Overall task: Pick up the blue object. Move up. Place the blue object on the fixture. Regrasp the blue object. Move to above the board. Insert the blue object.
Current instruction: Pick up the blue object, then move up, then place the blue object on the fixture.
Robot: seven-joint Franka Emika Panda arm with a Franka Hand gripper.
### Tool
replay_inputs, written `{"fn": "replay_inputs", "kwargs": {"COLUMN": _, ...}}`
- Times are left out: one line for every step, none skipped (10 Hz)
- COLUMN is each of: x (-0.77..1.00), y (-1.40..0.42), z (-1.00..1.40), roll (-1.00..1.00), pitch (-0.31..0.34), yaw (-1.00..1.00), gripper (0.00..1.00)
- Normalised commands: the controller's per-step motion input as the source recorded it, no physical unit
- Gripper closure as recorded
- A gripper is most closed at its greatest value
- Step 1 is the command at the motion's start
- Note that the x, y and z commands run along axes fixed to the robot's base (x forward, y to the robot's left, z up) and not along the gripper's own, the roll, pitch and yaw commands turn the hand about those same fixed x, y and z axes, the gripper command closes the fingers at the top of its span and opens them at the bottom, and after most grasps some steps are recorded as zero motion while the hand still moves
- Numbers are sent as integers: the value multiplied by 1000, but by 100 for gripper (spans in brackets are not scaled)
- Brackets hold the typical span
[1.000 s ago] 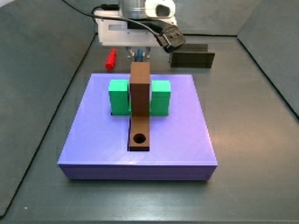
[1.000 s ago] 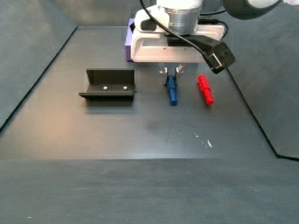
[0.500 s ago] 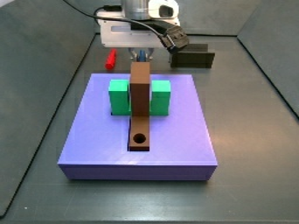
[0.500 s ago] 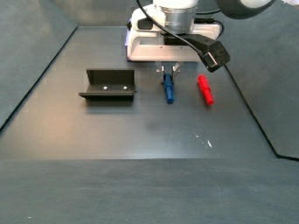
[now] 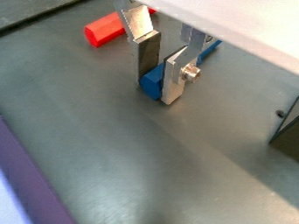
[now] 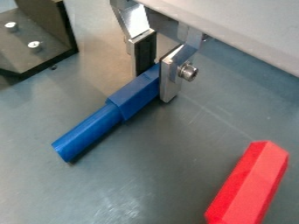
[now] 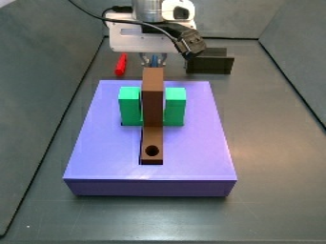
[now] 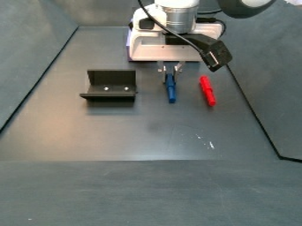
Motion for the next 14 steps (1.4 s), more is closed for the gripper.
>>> {"fn": "replay_inputs", "kwargs": {"x": 0, "y": 0, "z": 0, "roll": 0, "pitch": 0, "yaw": 0, "gripper": 100}}
{"fn": "replay_inputs", "kwargs": {"x": 0, "y": 0, "z": 0, "roll": 0, "pitch": 0, "yaw": 0, "gripper": 100}}
{"fn": "replay_inputs", "kwargs": {"x": 0, "y": 0, "z": 0, "roll": 0, "pitch": 0, "yaw": 0, "gripper": 100}}
{"fn": "replay_inputs", "kwargs": {"x": 0, "y": 0, "z": 0, "roll": 0, "pitch": 0, "yaw": 0, "gripper": 100}}
{"fn": "replay_inputs", "kwargs": {"x": 0, "y": 0, "z": 833, "roll": 0, "pitch": 0, "yaw": 0, "gripper": 100}}
{"fn": "replay_inputs", "kwargs": {"x": -75, "y": -44, "z": 745, "roll": -6, "pitch": 48, "yaw": 36, "gripper": 100}}
{"fn": "replay_inputs", "kwargs": {"x": -92, "y": -40, "z": 541, "roll": -2, "pitch": 40, "yaw": 43, "gripper": 100}}
{"fn": "replay_inputs", "kwargs": {"x": -55, "y": -20, "z": 259, "roll": 6, "pitch": -4, "yaw": 33, "gripper": 100}}
{"fn": "replay_inputs", "kwargs": {"x": 0, "y": -23, "z": 0, "roll": 0, "pitch": 0, "yaw": 0, "gripper": 100}}
{"fn": "replay_inputs", "kwargs": {"x": 57, "y": 229, "z": -14, "roll": -649, "pitch": -37, "yaw": 0, "gripper": 100}}
{"fn": "replay_inputs", "kwargs": {"x": 511, "y": 140, "z": 89, "roll": -1000, "pitch": -29, "yaw": 0, "gripper": 100}}
{"fn": "replay_inputs", "kwargs": {"x": 597, "y": 120, "z": 46, "roll": -1000, "pitch": -106, "yaw": -9, "gripper": 100}}
{"fn": "replay_inputs", "kwargs": {"x": 606, "y": 100, "z": 63, "roll": -1000, "pitch": -123, "yaw": -63, "gripper": 100}}
{"fn": "replay_inputs", "kwargs": {"x": 603, "y": 100, "z": 66, "roll": -1000, "pitch": -123, "yaw": -63, "gripper": 100}}
